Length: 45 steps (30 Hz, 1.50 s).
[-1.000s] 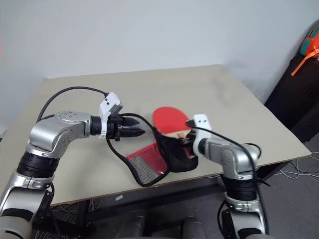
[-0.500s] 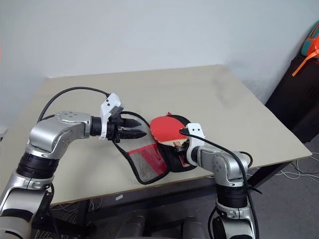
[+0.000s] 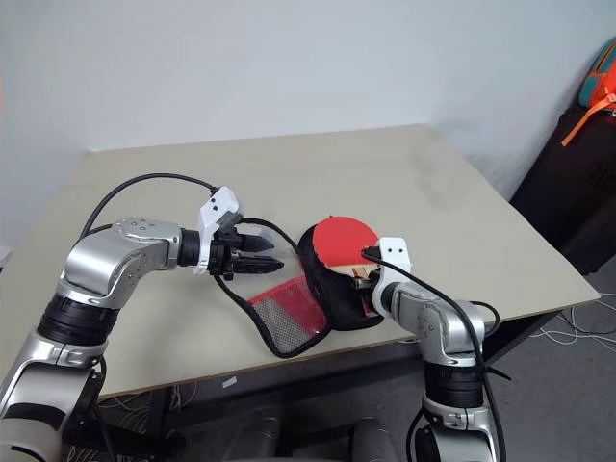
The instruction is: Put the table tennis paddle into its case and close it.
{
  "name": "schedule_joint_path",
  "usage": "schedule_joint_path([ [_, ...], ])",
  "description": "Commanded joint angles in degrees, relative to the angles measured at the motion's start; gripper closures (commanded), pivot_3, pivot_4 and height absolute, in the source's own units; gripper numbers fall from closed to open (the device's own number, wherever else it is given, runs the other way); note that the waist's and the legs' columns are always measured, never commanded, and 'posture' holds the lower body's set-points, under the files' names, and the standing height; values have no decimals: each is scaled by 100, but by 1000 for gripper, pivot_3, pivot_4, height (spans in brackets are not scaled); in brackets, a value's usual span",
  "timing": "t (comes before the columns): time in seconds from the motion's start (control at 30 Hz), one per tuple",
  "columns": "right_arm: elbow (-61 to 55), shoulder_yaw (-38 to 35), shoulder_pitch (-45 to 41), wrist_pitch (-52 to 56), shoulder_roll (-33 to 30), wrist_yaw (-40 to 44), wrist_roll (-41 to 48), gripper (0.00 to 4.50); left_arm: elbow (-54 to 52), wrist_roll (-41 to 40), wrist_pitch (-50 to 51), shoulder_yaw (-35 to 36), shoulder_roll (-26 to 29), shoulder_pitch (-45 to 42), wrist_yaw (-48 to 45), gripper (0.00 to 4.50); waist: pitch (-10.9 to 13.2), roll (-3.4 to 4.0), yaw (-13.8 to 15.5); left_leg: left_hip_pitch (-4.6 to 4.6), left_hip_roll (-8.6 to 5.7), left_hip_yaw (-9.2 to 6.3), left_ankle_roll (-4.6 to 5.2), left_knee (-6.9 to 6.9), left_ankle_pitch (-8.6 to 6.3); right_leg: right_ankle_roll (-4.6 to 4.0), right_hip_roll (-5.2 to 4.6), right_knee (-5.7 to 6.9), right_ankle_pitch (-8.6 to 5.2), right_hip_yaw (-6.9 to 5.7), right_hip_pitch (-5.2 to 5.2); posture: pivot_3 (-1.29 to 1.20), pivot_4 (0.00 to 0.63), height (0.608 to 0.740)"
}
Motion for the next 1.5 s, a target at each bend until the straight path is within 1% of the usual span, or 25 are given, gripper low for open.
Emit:
schedule_joint_path([
  [0.03,92,121,-163,-268,195,-61,-37,3290,-79,41,-97,69,37,-112,-48,1673,-1,-2,-2,0,0,-1,0,0,0,0,0,0,0,-1,0,0,0,740],
  [0.17,217,192,-198,-377,295,-89,-81,3290,-153,64,-97,55,67,-75,-57,1673,-1,-2,-8,4,1,-1,0,0,0,-1,0,1,1,-1,3,0,0,740],
  [0.43,276,283,-249,-221,130,44,8,3290,-121,47,-101,184,111,-67,-37,1673,-2,-3,-9,6,2,-1,0,0,0,-2,0,1,1,-1,4,0,0,740],
  [0.47,221,312,-257,-178,127,81,42,2534,-110,51,-105,190,115,-69,-27,1673,-2,-3,-8,5,2,-1,0,0,0,-2,0,1,1,-1,4,0,0,740],
  [0.5,171,351,-257,-159,115,117,61,2314,-102,53,-109,193,118,-69,-23,1673,-2,-3,-6,5,2,-1,0,0,0,-2,0,1,1,-1,4,0,0,740],
  [0.7,-79,366,-229,28,134,196,116,209,-85,49,-108,210,127,-60,1,1673,-2,-3,-5,4,2,-1,0,-2,0,-2,1,0,1,-1,3,0,0,740],
  [0.73,-98,359,-227,42,141,201,119,14,-81,48,-110,211,128,-60,2,1673,-2,-3,-1,4,2,-1,-1,-2,0,-2,0,0,1,-1,3,0,0,740],
  [0.97,-40,299,-216,-24,61,180,65,14,-51,64,-131,161,98,-80,12,1673,-2,-3,0,4,2,-2,-1,-2,0,-2,0,0,1,-2,2,0,0,740],
  [1.17,34,270,-221,151,-10,112,12,14,-44,119,-203,109,145,-91,-27,1673,-2,-3,1,4,2,-1,-1,-2,0,-3,0,0,0,-2,4,0,0,740],
  [1.3,58,561,-202,-8,-163,100,-136,14,-66,134,-208,102,132,-73,-28,1673,-2,-3,1,5,2,-1,-1,-1,0,-11,0,0,-4,-2,4,0,0,740],
  [1.4,124,554,-220,-163,-88,79,-160,601,-81,146,-208,105,137,-60,-41,1673,-2,-3,0,5,2,-1,-1,-1,0,-11,-1,0,-5,-2,4,0,0,740],
  [1.47,129,637,-229,-185,-126,121,-152,1317,-96,152,-199,116,139,-58,-44,1673,-2,-4,-1,4,2,-1,-1,-1,0,-12,0,0,-5,-2,3,0,0,740],
  [1.5,141,652,-239,-176,-126,120,-151,1594,-101,154,-192,128,138,-59,-46,1673,-1,-4,-1,4,2,-1,-1,-1,0,-12,0,0,-5,-2,2,0,0,740],
])
